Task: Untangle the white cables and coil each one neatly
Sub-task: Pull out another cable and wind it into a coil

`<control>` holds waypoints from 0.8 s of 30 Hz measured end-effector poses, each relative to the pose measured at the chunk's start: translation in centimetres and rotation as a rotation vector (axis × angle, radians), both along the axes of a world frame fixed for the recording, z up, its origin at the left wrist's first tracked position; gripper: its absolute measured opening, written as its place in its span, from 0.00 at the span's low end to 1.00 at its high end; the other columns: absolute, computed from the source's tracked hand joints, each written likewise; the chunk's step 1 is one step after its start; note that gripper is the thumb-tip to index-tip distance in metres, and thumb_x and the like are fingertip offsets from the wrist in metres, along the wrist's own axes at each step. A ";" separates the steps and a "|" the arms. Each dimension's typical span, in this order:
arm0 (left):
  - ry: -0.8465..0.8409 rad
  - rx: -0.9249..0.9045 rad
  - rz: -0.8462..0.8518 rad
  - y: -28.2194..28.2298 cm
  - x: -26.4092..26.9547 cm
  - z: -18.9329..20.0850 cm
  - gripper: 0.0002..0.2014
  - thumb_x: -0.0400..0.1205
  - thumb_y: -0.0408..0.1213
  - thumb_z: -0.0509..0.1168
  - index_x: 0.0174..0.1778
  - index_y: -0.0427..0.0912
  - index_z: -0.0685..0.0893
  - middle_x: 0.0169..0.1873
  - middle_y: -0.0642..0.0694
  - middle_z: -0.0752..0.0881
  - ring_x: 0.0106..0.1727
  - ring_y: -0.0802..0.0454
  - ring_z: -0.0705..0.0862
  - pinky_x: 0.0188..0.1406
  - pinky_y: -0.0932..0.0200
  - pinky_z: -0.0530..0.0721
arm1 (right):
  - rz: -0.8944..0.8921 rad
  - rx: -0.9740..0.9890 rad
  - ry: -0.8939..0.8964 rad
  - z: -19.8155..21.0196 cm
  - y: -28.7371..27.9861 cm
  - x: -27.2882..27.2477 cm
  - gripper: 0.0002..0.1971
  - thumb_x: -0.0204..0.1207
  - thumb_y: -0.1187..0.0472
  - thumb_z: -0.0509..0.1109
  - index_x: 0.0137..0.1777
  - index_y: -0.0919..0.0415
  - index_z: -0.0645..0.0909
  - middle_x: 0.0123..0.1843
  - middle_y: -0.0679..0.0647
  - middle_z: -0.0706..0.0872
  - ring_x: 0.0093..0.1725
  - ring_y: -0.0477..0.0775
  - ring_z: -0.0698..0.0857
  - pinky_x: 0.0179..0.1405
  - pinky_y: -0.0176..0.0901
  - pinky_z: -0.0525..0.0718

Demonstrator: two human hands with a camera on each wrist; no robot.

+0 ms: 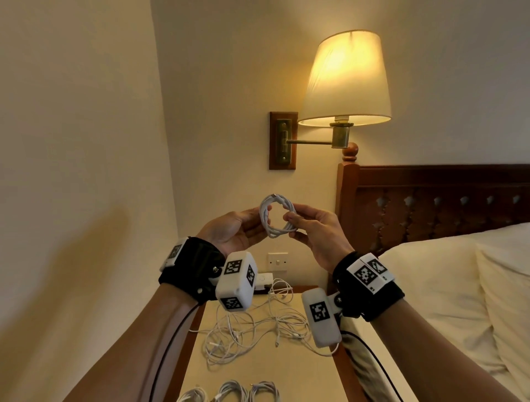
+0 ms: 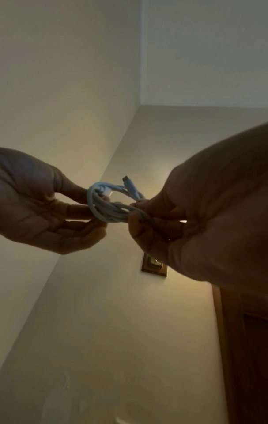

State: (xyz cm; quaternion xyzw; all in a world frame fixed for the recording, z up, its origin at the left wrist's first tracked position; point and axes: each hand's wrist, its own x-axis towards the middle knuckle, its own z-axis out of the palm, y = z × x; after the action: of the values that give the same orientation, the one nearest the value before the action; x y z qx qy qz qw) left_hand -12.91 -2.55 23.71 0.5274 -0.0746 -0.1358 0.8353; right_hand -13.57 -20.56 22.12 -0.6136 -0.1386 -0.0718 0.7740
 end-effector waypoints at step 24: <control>-0.537 0.680 0.735 -2.4 -0.4 -0.5 0.07 0.76 0.30 0.74 0.46 0.39 0.85 0.37 0.43 0.89 0.28 0.56 0.89 0.26 0.64 0.87 | -0.009 -0.081 -0.063 0.3 1.0 -0.4 0.09 0.77 0.71 0.71 0.55 0.61 0.84 0.43 0.57 0.88 0.42 0.52 0.87 0.43 0.41 0.88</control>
State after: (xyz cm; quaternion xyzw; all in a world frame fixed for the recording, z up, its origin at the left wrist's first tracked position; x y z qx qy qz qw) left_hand -13.35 -4.90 23.24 0.7740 -0.0480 0.2861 0.5628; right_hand -13.98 -19.61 22.42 -0.6425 -0.1630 -0.0889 0.7434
